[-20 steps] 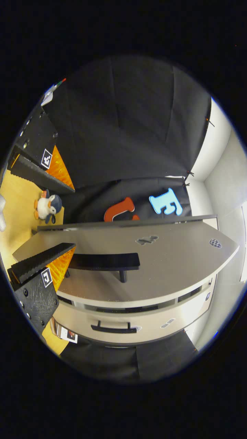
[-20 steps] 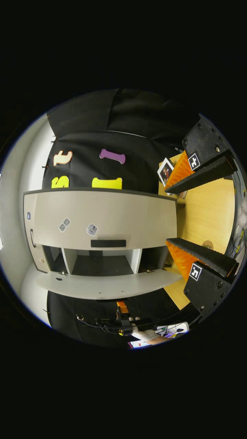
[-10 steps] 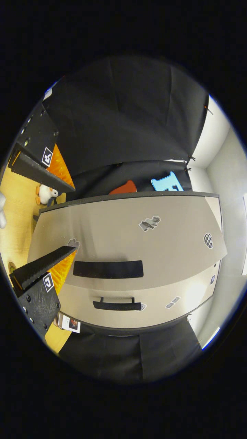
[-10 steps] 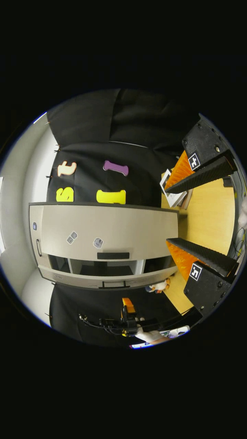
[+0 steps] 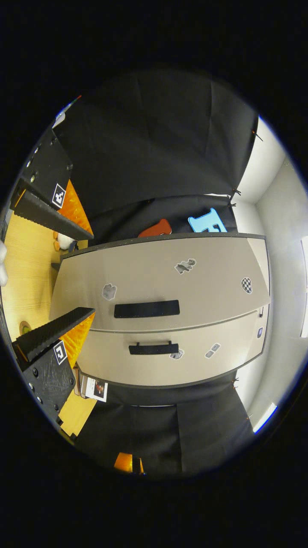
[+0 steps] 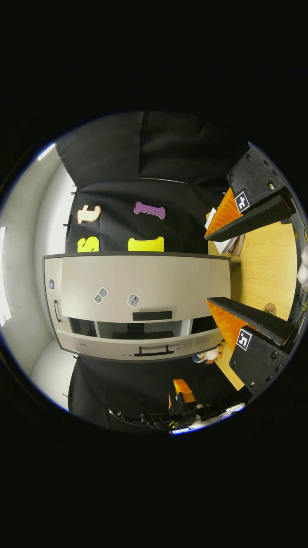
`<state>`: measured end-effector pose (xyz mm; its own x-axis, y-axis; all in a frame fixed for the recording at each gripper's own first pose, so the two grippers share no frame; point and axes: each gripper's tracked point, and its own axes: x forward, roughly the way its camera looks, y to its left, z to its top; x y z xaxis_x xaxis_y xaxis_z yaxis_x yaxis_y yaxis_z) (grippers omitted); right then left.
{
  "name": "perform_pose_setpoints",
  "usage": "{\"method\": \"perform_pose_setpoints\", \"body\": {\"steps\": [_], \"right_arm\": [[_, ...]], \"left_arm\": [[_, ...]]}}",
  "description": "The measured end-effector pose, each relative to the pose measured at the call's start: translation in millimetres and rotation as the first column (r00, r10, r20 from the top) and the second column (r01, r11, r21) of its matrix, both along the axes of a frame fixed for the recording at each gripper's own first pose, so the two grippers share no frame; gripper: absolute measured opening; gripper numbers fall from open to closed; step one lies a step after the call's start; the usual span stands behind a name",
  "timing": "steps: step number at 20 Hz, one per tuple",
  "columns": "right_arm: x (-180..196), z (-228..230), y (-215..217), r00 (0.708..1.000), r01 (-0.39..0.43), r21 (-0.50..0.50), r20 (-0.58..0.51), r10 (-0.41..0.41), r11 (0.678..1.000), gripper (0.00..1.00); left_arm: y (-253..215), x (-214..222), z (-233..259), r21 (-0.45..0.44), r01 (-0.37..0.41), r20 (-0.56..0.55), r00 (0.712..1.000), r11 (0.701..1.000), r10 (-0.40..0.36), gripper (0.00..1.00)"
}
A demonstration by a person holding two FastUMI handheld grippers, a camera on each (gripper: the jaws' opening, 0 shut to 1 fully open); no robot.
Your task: Grasp the bottle in the cabinet with the left hand and place it on the coaster, then close the right door with the right hand and the left door with the left hand.
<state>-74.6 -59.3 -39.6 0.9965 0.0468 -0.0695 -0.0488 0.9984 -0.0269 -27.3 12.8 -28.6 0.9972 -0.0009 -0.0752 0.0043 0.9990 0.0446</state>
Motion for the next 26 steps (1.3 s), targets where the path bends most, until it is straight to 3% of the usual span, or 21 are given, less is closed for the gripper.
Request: {"method": "perform_pose_setpoints", "body": {"steps": [7, 16, 26], "right_arm": [[1, -10, 23, 1.0, 0.01, -0.008, 0.004, -0.01, 1.0, 0.81], [-5, -7, 52, 1.0, -0.007, -0.031, 0.012, 0.007, 0.999, 0.81], [-9, -6, 57, 1.0, 0.001, -0.031, 0.021, 0.0, 1.0, 0.81]], "left_arm": [[-3, -43, -4, 0.001, 0.01, 0.04, 0.999, 1.0, -0.011, 0.96], [3, -38, 0, -0.022, 0.033, 0.058, 0.998, 0.999, -0.032, 0.96], [11, -43, 0, -0.024, 0.038, 0.046, 0.998, 0.999, -0.037, 0.96]]}}
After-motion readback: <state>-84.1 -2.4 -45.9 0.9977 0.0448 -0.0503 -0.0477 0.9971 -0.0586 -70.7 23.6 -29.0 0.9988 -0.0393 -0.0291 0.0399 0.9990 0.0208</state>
